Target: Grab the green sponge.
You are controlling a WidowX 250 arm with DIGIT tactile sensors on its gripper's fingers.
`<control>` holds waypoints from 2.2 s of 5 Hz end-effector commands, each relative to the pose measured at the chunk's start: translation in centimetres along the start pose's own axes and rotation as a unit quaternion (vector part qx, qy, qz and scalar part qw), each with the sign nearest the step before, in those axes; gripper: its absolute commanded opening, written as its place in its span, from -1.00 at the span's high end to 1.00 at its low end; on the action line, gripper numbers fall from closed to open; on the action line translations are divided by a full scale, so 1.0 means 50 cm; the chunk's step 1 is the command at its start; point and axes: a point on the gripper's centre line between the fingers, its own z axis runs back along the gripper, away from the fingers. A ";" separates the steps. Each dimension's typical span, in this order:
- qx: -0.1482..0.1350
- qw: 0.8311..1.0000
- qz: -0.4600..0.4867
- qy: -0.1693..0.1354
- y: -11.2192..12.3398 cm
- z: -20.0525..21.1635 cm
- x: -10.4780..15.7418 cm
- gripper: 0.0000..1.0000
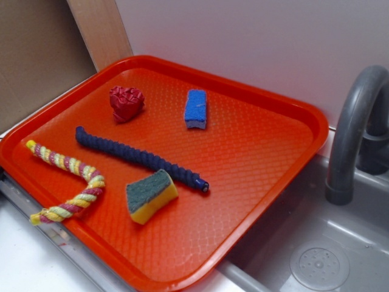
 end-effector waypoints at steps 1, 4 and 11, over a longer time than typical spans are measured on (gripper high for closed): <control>0.000 1.000 0.000 0.000 0.000 0.000 0.000 -1.00; -0.039 0.990 -0.130 -0.035 -0.224 -0.079 0.018 -1.00; -0.003 0.984 -0.177 0.002 -0.532 -0.328 0.032 -1.00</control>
